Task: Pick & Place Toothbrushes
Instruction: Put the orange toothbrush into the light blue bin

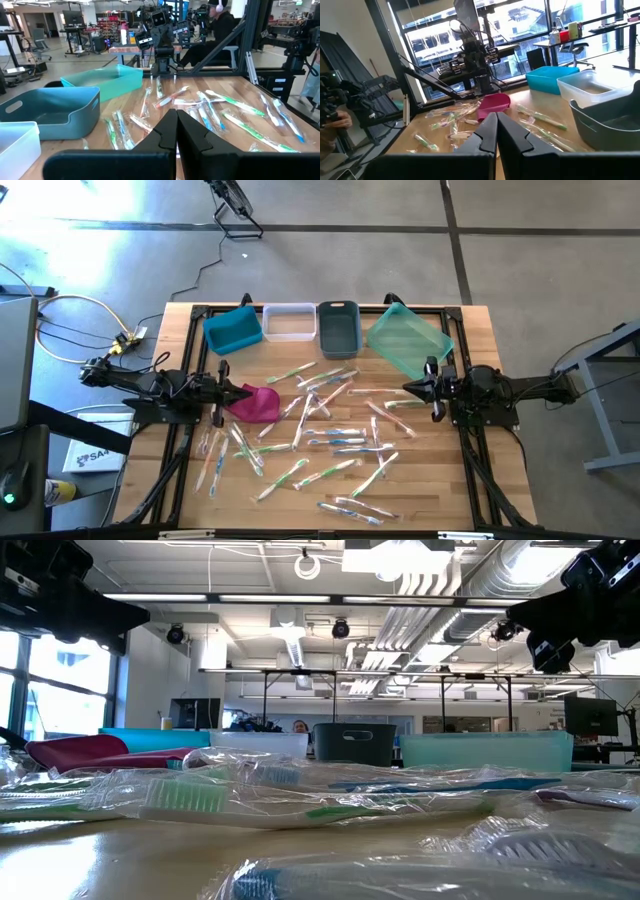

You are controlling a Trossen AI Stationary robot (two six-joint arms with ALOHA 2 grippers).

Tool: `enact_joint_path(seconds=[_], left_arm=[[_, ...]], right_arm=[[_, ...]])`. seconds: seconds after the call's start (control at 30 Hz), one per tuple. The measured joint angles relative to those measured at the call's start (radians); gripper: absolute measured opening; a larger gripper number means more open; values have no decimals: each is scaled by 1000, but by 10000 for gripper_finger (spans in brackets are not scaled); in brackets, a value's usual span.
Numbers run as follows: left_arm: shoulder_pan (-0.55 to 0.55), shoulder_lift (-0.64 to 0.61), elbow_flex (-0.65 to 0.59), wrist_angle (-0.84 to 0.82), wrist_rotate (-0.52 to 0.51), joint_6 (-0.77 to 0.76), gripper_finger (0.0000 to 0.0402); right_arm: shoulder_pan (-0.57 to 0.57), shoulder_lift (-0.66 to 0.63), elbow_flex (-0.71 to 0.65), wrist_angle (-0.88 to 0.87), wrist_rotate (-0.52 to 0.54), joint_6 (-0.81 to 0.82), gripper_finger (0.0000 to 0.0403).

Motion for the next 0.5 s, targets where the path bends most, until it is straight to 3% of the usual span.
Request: enact_joint_path(seconds=[0.5], left_arm=[[0, 0, 0, 0, 0, 0, 0]], right_arm=[[0, 0, 0, 47, 48, -4, 2]])
